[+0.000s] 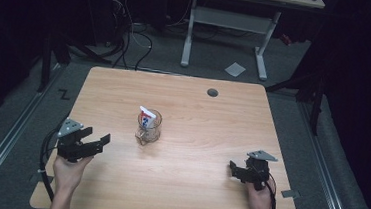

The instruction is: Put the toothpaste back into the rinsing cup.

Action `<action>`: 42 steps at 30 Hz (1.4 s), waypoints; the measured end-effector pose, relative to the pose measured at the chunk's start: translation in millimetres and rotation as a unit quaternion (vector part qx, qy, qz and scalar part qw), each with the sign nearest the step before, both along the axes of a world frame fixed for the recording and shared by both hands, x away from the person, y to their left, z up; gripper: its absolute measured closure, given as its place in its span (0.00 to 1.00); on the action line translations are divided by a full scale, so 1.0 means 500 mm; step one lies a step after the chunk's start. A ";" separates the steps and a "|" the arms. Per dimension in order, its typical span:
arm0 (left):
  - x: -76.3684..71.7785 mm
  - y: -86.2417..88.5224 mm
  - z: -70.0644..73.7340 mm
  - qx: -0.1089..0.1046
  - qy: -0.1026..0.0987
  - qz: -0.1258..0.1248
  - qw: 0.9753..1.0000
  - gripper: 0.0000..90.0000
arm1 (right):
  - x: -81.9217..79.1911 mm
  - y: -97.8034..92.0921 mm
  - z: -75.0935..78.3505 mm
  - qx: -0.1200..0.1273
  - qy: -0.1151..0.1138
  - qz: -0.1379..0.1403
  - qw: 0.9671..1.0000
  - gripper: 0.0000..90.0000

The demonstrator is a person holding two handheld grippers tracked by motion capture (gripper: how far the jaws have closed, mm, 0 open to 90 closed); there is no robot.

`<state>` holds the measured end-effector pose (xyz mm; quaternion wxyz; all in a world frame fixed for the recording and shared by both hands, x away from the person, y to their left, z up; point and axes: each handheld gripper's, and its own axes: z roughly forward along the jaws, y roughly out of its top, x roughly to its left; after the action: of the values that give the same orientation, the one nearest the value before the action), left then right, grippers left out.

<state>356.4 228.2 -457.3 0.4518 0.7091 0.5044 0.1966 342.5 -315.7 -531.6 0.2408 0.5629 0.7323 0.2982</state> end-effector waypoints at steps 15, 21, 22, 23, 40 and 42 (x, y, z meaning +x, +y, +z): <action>0.007 0.003 -0.045 0.007 0.027 0.013 1.000 0.29 | 0.000 0.000 0.000 0.000 0.000 0.000 1.000 0.18; 0.014 0.003 -0.061 0.014 0.035 0.022 0.999 0.29 | 0.000 0.000 0.000 0.000 0.000 0.000 1.000 0.18; 0.015 0.003 -0.064 0.015 0.037 0.023 0.999 0.29 | 0.000 0.000 0.000 0.000 0.000 0.000 1.000 0.18; 0.017 0.002 -0.067 0.016 0.039 0.024 0.999 0.29 | 0.000 0.000 0.000 0.000 0.000 0.000 1.000 0.18; 0.042 -0.019 -0.100 0.059 0.050 0.042 0.996 0.29 | 0.000 0.000 0.000 0.000 0.000 0.000 1.000 0.18; 0.043 -0.021 -0.104 0.063 0.051 0.044 0.996 0.29 | 0.000 0.000 0.000 0.000 0.000 0.000 1.000 0.18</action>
<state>378.0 217.7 -509.3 0.3705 0.7225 0.5442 0.2113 342.4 -315.7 -531.6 0.2406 0.5630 0.7323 0.2982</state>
